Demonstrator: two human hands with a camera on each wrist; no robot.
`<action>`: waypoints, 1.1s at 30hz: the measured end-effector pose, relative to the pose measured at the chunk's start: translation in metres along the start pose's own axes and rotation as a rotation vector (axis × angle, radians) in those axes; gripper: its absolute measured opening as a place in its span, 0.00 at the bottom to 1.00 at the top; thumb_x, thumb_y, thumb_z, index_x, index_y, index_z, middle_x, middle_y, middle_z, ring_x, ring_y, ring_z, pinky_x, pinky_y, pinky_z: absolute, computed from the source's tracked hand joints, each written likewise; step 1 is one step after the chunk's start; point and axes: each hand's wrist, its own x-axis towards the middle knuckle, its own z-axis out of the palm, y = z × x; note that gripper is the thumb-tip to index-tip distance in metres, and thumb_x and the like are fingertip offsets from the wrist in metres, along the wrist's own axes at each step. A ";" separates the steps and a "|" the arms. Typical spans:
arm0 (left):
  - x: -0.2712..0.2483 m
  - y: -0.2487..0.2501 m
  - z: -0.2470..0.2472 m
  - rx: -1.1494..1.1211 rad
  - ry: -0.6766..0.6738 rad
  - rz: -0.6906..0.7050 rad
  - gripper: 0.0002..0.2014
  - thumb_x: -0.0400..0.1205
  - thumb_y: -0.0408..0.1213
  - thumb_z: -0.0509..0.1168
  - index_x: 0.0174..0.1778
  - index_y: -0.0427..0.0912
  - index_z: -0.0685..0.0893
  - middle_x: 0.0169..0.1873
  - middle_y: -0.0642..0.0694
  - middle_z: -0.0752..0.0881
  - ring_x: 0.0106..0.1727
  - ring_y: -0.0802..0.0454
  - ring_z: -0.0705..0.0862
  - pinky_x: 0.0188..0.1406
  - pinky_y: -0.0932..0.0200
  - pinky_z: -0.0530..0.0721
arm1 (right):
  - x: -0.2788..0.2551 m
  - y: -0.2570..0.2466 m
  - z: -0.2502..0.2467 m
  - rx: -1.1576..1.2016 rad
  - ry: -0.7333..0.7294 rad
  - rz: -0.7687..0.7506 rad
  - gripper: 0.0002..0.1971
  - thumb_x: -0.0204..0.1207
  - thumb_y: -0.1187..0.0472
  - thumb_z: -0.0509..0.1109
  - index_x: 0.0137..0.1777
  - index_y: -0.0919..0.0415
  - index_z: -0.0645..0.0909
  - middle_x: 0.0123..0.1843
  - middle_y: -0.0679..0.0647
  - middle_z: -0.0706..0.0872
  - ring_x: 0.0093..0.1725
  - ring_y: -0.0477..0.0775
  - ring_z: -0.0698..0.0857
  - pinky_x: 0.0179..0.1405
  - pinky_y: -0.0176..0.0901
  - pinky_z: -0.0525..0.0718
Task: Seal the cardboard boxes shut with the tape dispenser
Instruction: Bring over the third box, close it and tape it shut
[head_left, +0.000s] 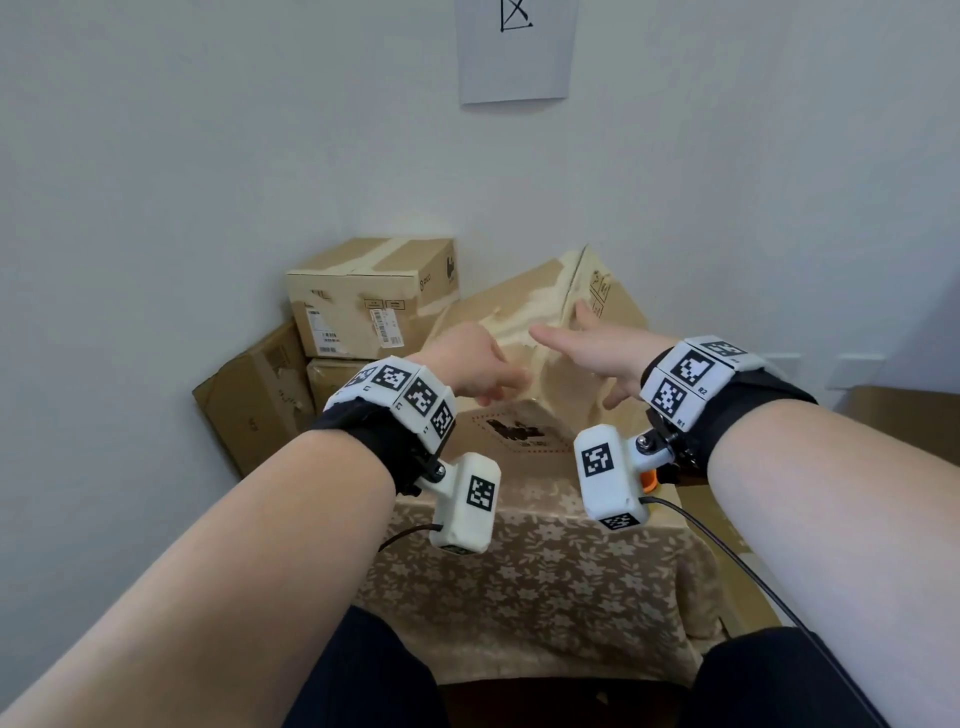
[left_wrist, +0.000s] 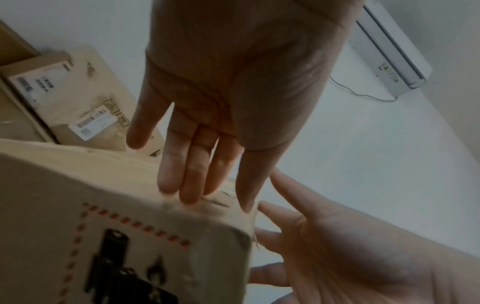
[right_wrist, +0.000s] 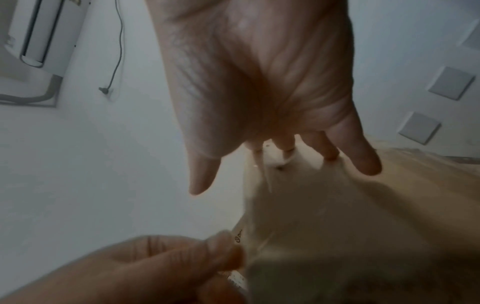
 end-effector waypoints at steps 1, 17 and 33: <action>0.000 -0.001 0.003 0.012 -0.053 0.010 0.18 0.80 0.52 0.66 0.46 0.40 0.91 0.41 0.47 0.91 0.46 0.52 0.89 0.54 0.53 0.83 | 0.002 0.002 0.000 -0.025 0.013 -0.018 0.57 0.69 0.27 0.66 0.84 0.49 0.33 0.87 0.54 0.47 0.83 0.65 0.58 0.75 0.66 0.69; 0.022 -0.068 0.011 -0.077 0.120 -0.269 0.24 0.86 0.45 0.60 0.76 0.37 0.72 0.75 0.40 0.73 0.75 0.42 0.71 0.72 0.53 0.68 | 0.024 0.031 0.002 -0.049 0.095 0.048 0.70 0.50 0.58 0.81 0.80 0.36 0.30 0.78 0.57 0.72 0.62 0.65 0.82 0.59 0.62 0.84; 0.049 -0.137 0.044 -0.494 0.090 -0.560 0.33 0.81 0.51 0.66 0.74 0.31 0.70 0.68 0.33 0.77 0.66 0.36 0.78 0.66 0.42 0.79 | 0.033 0.030 0.011 0.134 0.223 0.014 0.57 0.52 0.69 0.71 0.83 0.41 0.52 0.58 0.54 0.83 0.54 0.64 0.86 0.53 0.62 0.88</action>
